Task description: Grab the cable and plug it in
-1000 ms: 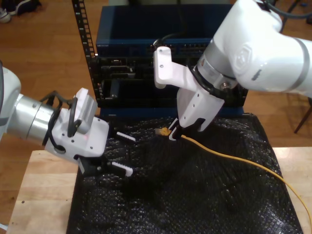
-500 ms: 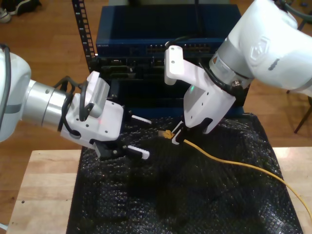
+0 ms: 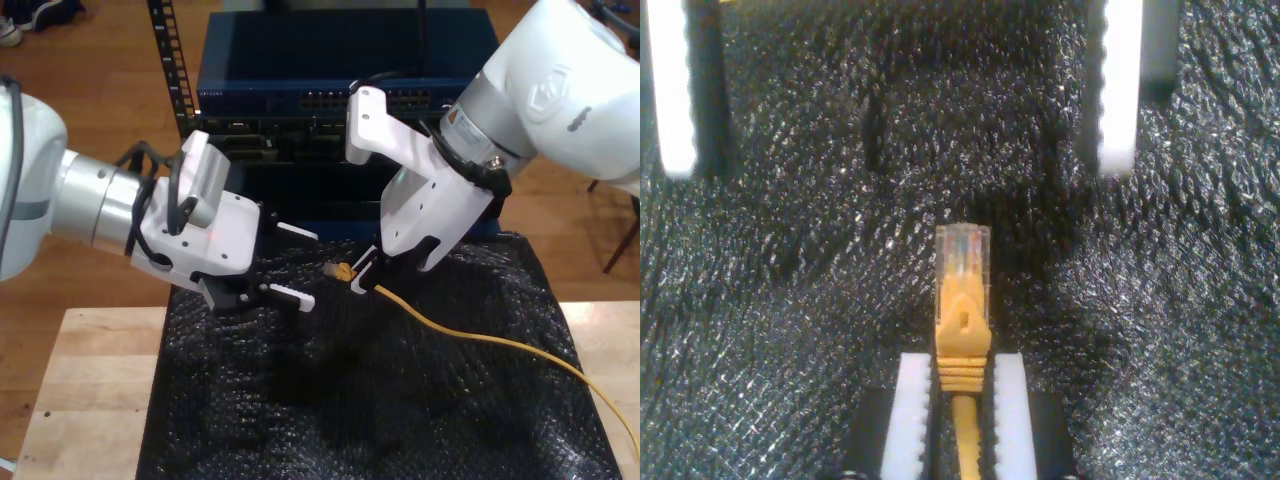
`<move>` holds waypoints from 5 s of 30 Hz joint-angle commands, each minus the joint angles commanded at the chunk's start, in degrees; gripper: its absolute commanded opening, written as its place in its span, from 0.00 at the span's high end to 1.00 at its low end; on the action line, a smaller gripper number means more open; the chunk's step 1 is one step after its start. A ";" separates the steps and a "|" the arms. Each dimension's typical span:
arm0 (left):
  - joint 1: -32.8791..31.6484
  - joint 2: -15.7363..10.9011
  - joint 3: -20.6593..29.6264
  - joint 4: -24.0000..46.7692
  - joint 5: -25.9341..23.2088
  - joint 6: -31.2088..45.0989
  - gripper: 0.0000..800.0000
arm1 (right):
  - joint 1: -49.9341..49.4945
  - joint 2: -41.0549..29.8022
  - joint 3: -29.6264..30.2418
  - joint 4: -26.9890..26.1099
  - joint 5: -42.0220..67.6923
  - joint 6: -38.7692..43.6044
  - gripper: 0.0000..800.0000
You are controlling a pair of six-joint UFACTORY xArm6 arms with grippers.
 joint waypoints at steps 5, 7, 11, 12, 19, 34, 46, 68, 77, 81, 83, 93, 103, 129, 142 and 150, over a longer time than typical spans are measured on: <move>-1.67 0.09 -0.09 0.00 -2.02 0.00 0.04 | -0.26 -0.62 0.09 0.09 0.53 0.00 1.00; -1.93 0.09 -0.09 0.00 -2.46 0.00 0.04 | -0.26 -0.79 0.09 0.00 0.53 0.00 1.00; -1.93 0.09 -0.09 0.00 -2.55 0.00 0.10 | -0.35 -0.88 0.09 0.00 0.44 0.00 1.00; -1.93 0.09 -0.09 0.00 -2.55 0.00 0.12 | -0.44 -0.88 0.09 0.00 0.44 0.00 1.00; -1.85 0.00 0.00 0.00 -2.20 0.00 0.31 | -1.32 -0.88 0.09 0.70 0.35 0.09 1.00; -1.76 0.00 0.09 -0.09 -1.93 -0.53 0.42 | -1.05 -0.62 0.09 0.88 0.18 0.18 1.00; -1.85 0.09 0.00 -2.11 -1.85 -0.88 0.53 | -0.97 -0.53 0.09 1.14 0.18 0.09 1.00; -1.85 0.97 0.00 -2.11 -1.85 -1.93 0.66 | -1.05 -0.62 0.09 1.23 0.18 0.09 1.00; -1.85 1.32 -0.09 -2.11 -1.85 -1.93 0.72 | -0.97 -0.53 0.09 1.23 0.18 0.09 0.99; -1.85 1.32 0.00 -2.11 -1.85 -1.93 0.78 | -0.97 -0.53 0.09 1.23 0.18 0.09 0.99; -1.85 1.32 0.00 -2.20 -1.85 -1.93 0.80 | -0.97 -0.53 0.09 1.23 0.09 0.09 0.99; -1.85 1.32 0.00 -2.11 -2.11 -1.85 0.96 | -0.97 -0.53 0.09 1.23 0.18 0.09 0.99; -1.85 1.32 0.00 -2.11 -2.11 -1.85 1.00 | -0.97 -0.53 0.09 1.23 0.18 -0.09 0.46; -1.05 4.75 -1.49 -2.64 4.57 -7.30 0.99 | -1.49 -10.37 2.81 0.79 0.44 -11.25 0.07; 7.03 9.14 -1.49 -7.47 13.19 -8.70 1.00 | -1.14 -18.64 5.71 1.32 -1.58 -18.81 0.08; 7.21 9.23 -1.14 -9.41 15.74 -9.67 1.00 | -0.62 -24.18 11.60 1.67 -10.64 -20.48 0.11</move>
